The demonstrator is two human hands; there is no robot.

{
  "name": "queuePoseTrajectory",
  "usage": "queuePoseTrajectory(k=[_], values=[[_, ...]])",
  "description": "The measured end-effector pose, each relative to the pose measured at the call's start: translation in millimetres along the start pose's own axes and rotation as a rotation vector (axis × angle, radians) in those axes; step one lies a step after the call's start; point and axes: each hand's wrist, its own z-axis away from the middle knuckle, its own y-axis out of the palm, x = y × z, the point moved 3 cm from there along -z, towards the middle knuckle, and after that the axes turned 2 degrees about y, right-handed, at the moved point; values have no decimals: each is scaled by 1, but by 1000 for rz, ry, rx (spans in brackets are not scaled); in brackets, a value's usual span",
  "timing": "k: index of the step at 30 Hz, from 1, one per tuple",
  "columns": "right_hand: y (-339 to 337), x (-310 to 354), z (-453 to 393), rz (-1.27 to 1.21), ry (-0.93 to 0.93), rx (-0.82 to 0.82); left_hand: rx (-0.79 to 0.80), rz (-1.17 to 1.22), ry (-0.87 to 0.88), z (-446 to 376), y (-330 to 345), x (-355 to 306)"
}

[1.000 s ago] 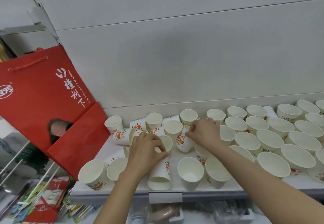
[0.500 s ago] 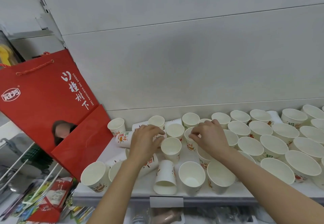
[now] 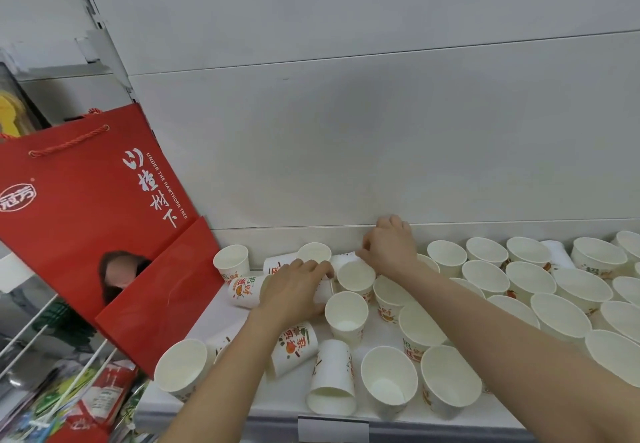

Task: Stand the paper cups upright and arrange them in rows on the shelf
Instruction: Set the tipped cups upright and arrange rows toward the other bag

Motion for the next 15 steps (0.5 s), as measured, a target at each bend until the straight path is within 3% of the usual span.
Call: queuePoseTrajectory(k=[15], values=[[6,2,-5,224,64,-2,-64,-40,-19,9,3,5]])
